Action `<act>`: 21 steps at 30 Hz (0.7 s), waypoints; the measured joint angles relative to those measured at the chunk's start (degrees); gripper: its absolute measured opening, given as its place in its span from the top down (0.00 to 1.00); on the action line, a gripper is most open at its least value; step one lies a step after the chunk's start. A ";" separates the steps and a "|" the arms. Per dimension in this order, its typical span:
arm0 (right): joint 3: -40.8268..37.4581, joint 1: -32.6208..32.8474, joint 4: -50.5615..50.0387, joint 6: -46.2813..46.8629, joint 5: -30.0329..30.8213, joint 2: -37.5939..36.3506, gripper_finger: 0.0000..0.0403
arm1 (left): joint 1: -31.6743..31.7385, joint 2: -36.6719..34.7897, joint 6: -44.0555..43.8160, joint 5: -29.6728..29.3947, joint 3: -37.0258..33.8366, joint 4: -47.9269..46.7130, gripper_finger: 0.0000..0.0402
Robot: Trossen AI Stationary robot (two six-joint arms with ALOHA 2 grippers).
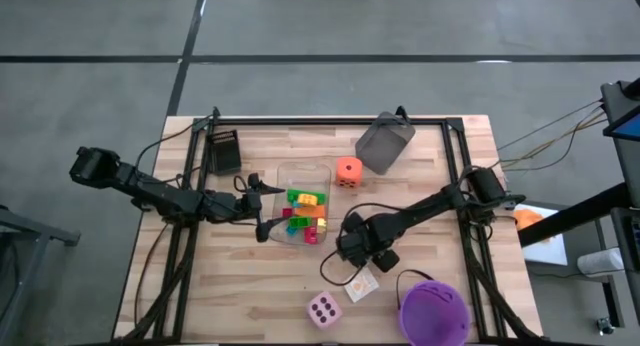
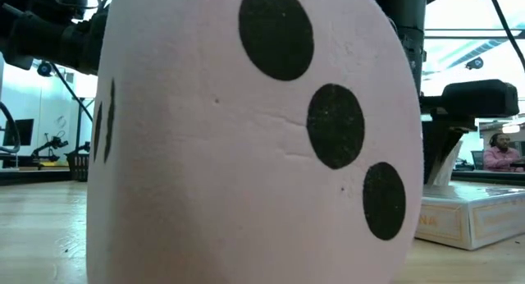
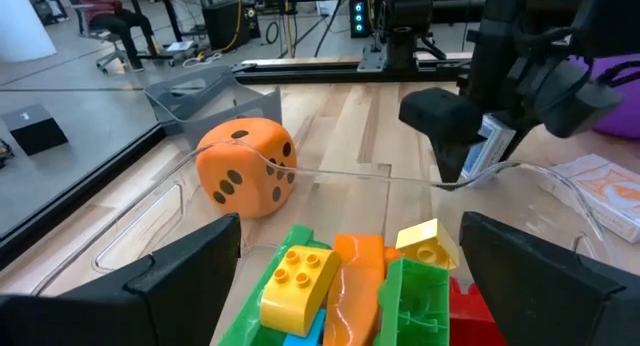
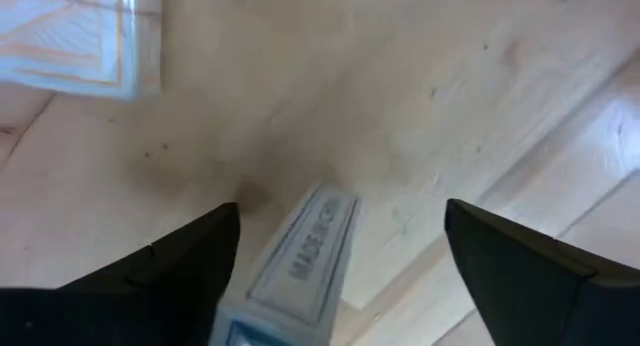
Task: Pick & Place Toys
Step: Put the blue deck of cards into the black basket
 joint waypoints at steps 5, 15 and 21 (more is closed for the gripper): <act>0.10 -0.06 -2.30 2.98 0.19 -0.04 0.29 | 0.00 0.00 0.00 0.00 -0.01 0.01 0.06; 0.16 -0.02 -6.65 10.29 0.64 -0.16 0.82 | 0.00 0.00 -0.02 0.00 -0.01 0.01 0.06; 0.18 0.09 -6.80 12.49 1.45 -1.28 0.85 | 0.00 0.00 -0.17 0.00 0.00 0.01 0.06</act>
